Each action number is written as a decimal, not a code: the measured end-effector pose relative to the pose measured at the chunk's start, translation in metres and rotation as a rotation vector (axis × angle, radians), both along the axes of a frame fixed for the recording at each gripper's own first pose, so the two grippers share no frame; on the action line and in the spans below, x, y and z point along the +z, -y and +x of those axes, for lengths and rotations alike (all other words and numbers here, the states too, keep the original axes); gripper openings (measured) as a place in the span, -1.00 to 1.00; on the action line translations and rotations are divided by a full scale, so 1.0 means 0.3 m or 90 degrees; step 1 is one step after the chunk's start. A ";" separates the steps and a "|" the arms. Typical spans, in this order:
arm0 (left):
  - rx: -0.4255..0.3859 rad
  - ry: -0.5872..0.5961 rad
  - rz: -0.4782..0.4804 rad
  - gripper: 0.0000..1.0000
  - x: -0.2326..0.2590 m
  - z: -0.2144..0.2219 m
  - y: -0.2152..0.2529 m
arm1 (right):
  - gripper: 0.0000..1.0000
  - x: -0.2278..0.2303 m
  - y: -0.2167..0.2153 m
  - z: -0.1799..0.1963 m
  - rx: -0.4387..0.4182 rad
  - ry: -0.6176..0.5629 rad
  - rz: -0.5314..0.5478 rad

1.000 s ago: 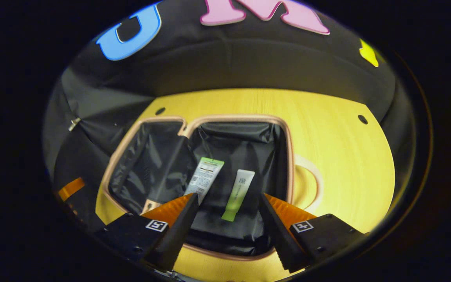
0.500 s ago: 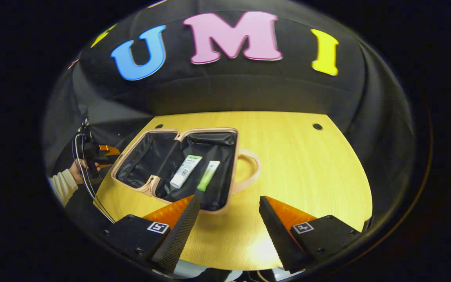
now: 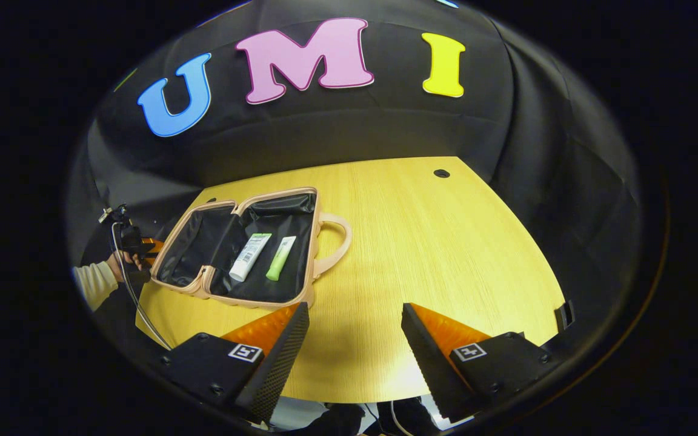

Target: First open the suitcase, pack the skin care products into it, and then close the suitcase.

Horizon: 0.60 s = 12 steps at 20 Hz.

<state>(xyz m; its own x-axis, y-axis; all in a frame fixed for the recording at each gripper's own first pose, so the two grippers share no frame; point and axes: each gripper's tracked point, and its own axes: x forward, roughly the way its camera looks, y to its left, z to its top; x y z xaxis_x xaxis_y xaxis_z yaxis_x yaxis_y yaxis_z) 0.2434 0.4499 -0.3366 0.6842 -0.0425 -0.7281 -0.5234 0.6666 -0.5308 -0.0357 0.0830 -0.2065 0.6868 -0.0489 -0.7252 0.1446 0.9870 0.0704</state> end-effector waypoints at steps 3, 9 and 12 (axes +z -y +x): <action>-0.011 0.042 0.048 -0.72 0.114 0.002 0.003 | 0.96 0.001 0.008 0.022 0.016 0.003 -0.007; -0.068 0.133 0.183 -0.88 0.502 -0.026 0.061 | 0.96 0.025 0.042 0.074 0.034 0.025 0.009; -0.125 0.207 0.214 -0.88 0.772 -0.059 0.243 | 0.96 0.034 0.086 0.102 0.051 0.035 0.005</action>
<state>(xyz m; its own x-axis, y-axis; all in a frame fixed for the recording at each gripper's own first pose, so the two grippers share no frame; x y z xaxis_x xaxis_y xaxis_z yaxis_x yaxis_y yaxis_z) 0.2258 0.3769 -0.1051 0.8807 0.0078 -0.4736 -0.2147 0.8978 -0.3846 -0.0052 0.0572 -0.1964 0.7271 0.0142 -0.6864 0.0603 0.9946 0.0845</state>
